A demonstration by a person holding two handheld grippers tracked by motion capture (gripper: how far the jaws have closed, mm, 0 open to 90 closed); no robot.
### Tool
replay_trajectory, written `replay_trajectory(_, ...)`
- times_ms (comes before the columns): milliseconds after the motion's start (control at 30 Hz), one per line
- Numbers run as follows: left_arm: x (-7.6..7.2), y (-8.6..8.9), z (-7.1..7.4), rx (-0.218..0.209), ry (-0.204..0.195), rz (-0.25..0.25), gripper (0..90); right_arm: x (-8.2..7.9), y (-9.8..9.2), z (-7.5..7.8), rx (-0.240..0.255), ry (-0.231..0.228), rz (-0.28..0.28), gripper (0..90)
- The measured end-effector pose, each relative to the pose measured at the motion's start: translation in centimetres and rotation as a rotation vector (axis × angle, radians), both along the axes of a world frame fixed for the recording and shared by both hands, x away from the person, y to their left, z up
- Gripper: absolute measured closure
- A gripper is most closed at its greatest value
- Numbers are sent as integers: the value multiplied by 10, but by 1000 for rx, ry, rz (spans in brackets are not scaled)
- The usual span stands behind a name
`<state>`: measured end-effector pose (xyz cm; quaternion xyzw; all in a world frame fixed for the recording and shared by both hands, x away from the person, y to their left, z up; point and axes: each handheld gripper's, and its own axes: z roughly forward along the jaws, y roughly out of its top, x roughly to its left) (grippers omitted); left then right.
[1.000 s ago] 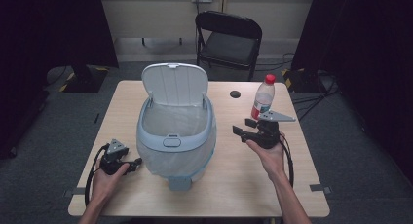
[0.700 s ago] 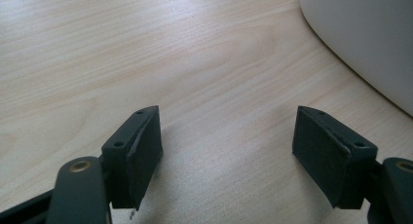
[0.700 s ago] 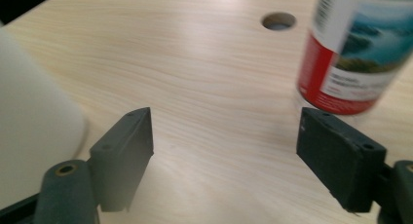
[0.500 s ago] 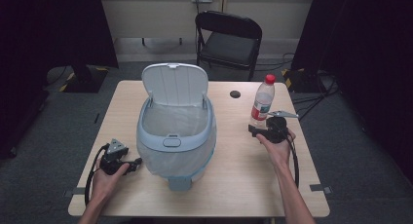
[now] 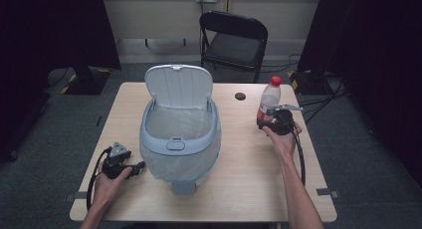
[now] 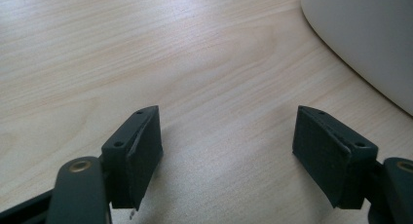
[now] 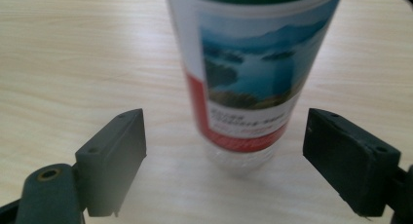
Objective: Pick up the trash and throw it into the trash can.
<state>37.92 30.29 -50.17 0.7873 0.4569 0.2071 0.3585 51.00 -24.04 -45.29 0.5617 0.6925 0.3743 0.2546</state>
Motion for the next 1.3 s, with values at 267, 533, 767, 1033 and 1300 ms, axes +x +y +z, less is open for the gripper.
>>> replay_trajectory(267, 0, 0, 0, 0, 0, -1, 258, 22, 0, -3, 18, -54, -16, 157)
replay_trajectory(533, 0, 0, 0, 0, 0, 1, 258, 39, 2, -8, 22, -66, -32, 265)
replay_trajectory(767, 0, 0, 0, 0, 0, 1, 258, 34, -5, -5, 39, -51, -28, 286)
replay_trajectory(1033, 0, 0, 0, 0, 1, 1, 258, 14, -4, 2, 70, -68, 6, 292)
replay_trajectory(1300, 0, 0, 0, -1, 1, 1, 258, -17, -3, 6, 142, -68, 52, 297)
